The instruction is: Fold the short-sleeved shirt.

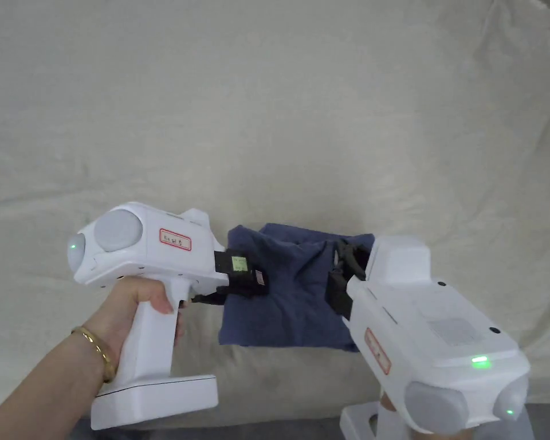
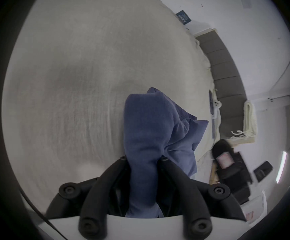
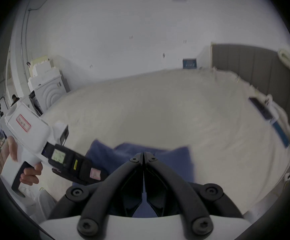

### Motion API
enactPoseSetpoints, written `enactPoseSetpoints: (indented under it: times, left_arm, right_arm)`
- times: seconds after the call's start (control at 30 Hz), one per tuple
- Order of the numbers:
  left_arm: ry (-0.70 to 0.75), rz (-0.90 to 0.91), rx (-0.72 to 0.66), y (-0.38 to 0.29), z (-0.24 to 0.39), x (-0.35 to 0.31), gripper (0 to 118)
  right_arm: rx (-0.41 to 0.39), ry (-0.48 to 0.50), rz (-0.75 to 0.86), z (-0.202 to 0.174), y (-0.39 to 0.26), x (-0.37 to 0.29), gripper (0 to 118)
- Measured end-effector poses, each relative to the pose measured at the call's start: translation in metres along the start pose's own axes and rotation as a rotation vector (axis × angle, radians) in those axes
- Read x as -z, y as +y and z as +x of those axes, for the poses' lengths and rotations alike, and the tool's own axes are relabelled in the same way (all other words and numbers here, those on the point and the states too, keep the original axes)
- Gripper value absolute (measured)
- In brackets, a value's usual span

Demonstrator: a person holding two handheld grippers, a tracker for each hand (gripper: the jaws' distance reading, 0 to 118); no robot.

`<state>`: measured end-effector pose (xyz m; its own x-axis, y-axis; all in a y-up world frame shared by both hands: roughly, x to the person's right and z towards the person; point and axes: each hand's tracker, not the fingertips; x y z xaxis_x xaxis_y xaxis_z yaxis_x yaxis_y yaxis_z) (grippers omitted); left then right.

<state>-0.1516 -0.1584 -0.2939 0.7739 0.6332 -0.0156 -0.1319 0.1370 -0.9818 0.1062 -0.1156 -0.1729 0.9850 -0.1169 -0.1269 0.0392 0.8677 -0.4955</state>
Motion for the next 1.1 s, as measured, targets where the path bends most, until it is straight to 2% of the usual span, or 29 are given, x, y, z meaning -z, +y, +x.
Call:
enactPoseSetpoints:
  times: [0.17, 0.37, 0.5, 0.73, 0.9, 1.1]
  left_arm:
    - [0.016, 0.026, 0.074, -0.002, 0.026, -0.038, 17]
    - [0.222, 0.094, 0.141, 0.006, 0.003, -0.105, 17]
    - [0.431, 0.142, 0.15, 0.017, -0.046, -0.154, 17]
    - [0.808, 0.249, -0.023, 0.042, -0.16, -0.234, 17]
    - [1.006, 0.257, -0.11, 0.062, -0.23, -0.272, 17]
    - [1.275, 0.232, -0.046, 0.087, -0.284, -0.295, 19]
  right_arm:
    - [0.004, -0.062, 0.121, 0.032, 0.033, -0.047, 0]
    - [-0.017, -0.127, 0.231, 0.056, 0.059, -0.086, 0]
    - [-0.026, -0.157, 0.279, 0.057, 0.072, -0.099, 0]
    - [-0.062, -0.19, 0.271, 0.042, 0.081, -0.089, 0]
    - [-0.04, -0.226, 0.198, 0.035, 0.075, -0.072, 0]
    - [-0.036, -0.251, 0.124, 0.023, 0.067, -0.053, 0]
